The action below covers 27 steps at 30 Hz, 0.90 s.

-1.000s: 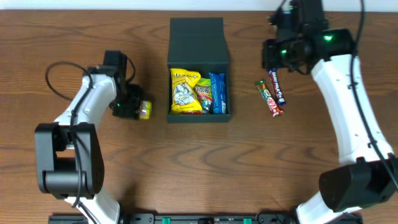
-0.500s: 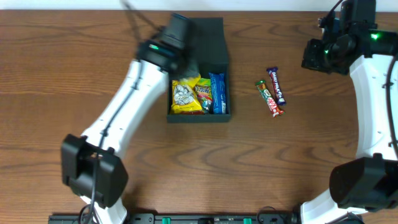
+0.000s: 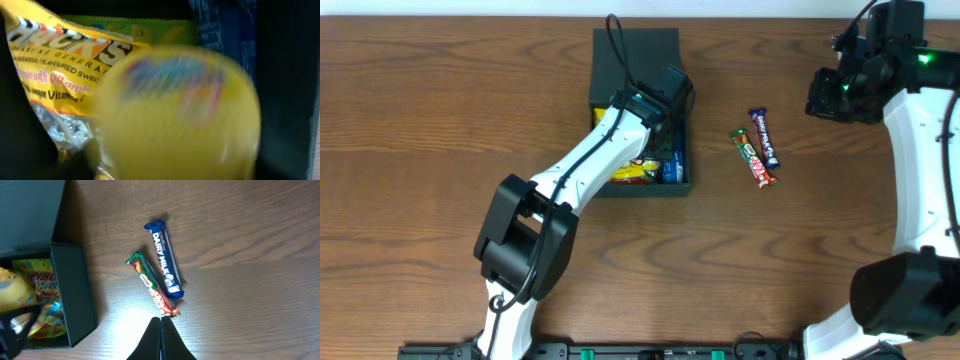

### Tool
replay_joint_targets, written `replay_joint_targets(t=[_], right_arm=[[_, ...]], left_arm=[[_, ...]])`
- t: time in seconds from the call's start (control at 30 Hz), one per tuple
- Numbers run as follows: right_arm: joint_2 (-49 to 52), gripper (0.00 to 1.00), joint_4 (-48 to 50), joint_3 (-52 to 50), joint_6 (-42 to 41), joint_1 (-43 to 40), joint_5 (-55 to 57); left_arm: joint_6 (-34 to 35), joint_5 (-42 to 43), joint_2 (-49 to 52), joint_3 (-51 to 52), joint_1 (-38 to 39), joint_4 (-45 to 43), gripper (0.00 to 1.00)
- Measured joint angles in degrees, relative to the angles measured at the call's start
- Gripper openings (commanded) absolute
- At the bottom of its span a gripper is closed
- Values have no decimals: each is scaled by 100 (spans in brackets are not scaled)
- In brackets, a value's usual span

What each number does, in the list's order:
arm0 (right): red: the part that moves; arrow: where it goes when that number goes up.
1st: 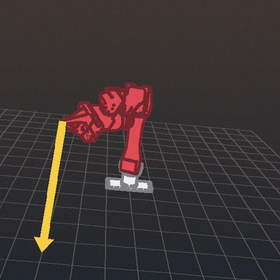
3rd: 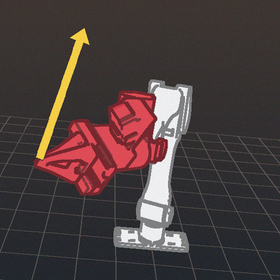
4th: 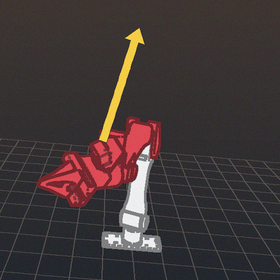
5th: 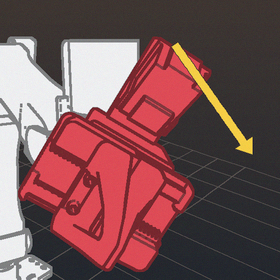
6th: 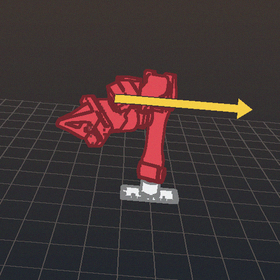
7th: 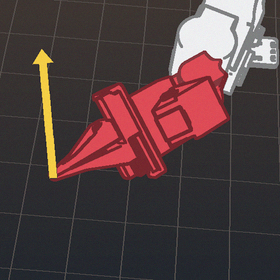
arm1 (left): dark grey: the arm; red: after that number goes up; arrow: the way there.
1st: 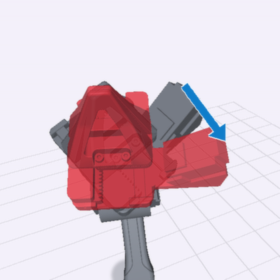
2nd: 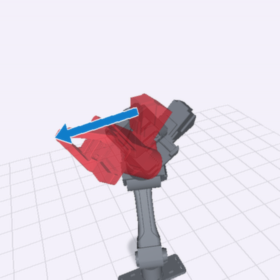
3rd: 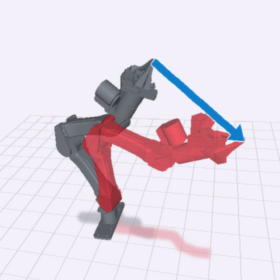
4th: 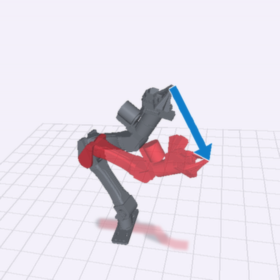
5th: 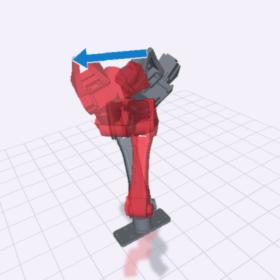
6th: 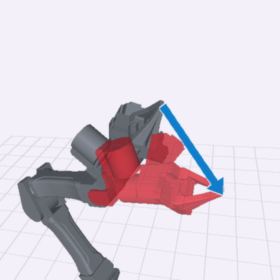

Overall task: Pack container
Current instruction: 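Place the Mentos tube into the box, then grasp the green-red Milo bar with the right gripper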

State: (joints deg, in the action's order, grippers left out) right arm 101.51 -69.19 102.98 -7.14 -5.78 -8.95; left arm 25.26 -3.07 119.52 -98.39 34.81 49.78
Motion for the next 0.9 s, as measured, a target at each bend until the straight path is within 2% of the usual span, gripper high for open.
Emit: replay_joint_targets(t=[0.23,0.37,0.4,0.43,0.53,0.7,0.9], right_arm=[[0,1,0,0,44,0,0],[0,3,37,-138,160,13,-2],[0,8,98,-258,190,33,2],[0,18,166,-398,238,72,4],[0,33,619,-1110,525,402,-2],[13,35,1668,-2404,927,942,31],[13,32,2730,-3318,1338,1027,133]], left_arm=[[26,-37,-28,-332,-42,306,95],[26,-90,-623,-704,-138,442,96],[26,-122,-872,-739,-203,450,96],[26,-164,-1147,-778,-295,481,95],[26,-258,-1985,-914,-782,680,95],[26,-365,-2476,-966,-1606,1294,95],[26,-376,-2463,-964,-1952,1561,95]])
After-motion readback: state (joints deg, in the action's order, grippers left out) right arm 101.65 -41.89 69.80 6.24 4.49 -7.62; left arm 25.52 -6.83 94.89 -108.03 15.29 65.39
